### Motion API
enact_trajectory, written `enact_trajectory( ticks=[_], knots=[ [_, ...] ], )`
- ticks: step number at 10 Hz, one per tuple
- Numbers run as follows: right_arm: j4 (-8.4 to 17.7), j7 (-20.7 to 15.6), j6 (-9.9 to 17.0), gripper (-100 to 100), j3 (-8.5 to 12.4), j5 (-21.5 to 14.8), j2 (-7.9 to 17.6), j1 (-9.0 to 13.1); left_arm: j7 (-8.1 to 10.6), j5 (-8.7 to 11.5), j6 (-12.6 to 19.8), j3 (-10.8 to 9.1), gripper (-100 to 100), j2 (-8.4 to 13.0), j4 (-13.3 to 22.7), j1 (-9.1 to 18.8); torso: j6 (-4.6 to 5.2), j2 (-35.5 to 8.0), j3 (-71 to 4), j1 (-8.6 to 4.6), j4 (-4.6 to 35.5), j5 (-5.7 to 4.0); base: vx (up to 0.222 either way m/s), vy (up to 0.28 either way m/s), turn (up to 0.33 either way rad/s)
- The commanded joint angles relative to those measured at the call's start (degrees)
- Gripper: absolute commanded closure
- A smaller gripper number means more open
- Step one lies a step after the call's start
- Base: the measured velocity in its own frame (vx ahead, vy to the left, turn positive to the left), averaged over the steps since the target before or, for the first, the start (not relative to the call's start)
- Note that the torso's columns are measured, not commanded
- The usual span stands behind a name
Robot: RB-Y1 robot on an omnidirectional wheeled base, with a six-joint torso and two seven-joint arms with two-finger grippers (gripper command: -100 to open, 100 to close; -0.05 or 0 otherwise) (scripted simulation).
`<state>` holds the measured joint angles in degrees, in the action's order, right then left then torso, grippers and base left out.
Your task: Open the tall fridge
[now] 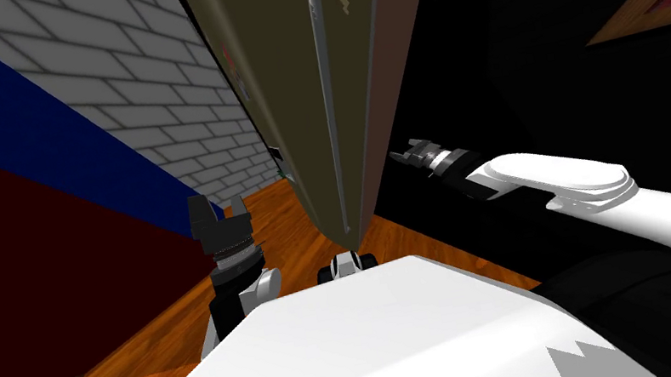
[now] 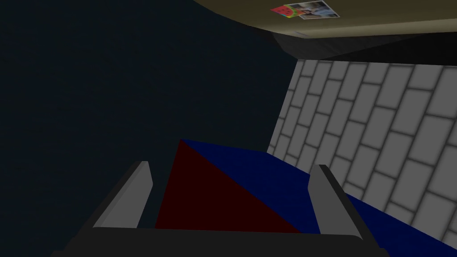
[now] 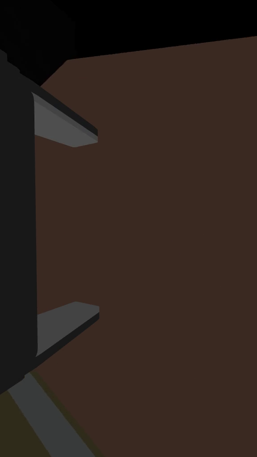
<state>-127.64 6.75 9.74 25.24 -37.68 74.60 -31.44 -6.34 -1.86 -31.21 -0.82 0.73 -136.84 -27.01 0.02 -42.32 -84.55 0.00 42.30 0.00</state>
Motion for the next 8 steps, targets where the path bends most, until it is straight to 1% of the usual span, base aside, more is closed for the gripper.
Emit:
enact_trajectory(
  ticks=[1, 2, 3, 4, 5, 6, 7, 8],
  knots=[
    [-0.1, 0.4, 1.2, -100, 0.7, -0.6, 3.3, -0.2, 0.0, 0.0, 0.0, 0.0, 0, 0.0, 0.0, 0.0, -0.03, 0.0, 0.0, -0.01, 0.0, 0.0, 0.006, 0.031, 0.005],
    [-0.1, 1.2, 3.1, -100, 2.1, -1.4, 5.6, -0.2, 0.0, 0.0, 0.0, 0.0, 0, 0.0, 0.0, 0.0, -0.03, 0.0, 0.0, -0.12, 0.0, -0.03, 0.01, 0.048, -0.12],
    [-0.1, 1.2, 3.1, -100, 2.1, -1.4, 6.9, -0.2, 0.0, 0.0, 0.0, 0.0, 0, 0.0, 0.0, 0.0, 0.01, 0.0, 0.0, -0.04, 0.0, -0.01, 0.004, 0.056, -0.066],
    [-0.1, 2.1, 4.8, -100, 3.5, -2.2, 8.9, -0.3, 0.0, 0.0, 0.0, 0.0, 0, 0.0, 0.0, 0.0, -0.04, 0.0, 0.0, 0.02, 0.0, 0.01, -0.001, 0.067, -0.097],
    [-0.1, 2.1, 4.8, -100, 3.5, -2.2, 10.4, -0.3, 0.0, 0.0, 0.0, 0.0, 0, 0.0, 0.0, 0.0, -0.01, 0.0, 0.0, 0.08, 0.0, 0.03, 0.0, 0.053, -0.055],
    [0.0, 2.9, 6.5, -100, 4.9, -2.8, 12.6, -0.3, 0.0, 0.0, 0.0, 0.0, 0, 0.0, 0.0, 0.0, -0.02, 0.0, 0.0, 0.0, 0.0, 0.0, -0.002, 0.064, -0.095],
    [0.0, 2.9, 6.5, -100, 4.9, -2.8, 13.8, -0.3, 0.0, 0.0, 0.0, 0.0, 0, 0.0, 0.0, 0.0, -0.01, 0.0, 0.0, 0.02, 0.0, 0.01, -0.007, 0.061, -0.054],
    [0.0, 3.8, 8.1, -100, 6.2, -3.4, 16.1, -0.3, 0.0, 0.0, 0.0, 0.0, 0, 0.0, 0.0, 0.0, -0.03, 0.0, 0.0, -0.01, 0.0, -0.01, -0.017, 0.063, -0.092]
  ],
)
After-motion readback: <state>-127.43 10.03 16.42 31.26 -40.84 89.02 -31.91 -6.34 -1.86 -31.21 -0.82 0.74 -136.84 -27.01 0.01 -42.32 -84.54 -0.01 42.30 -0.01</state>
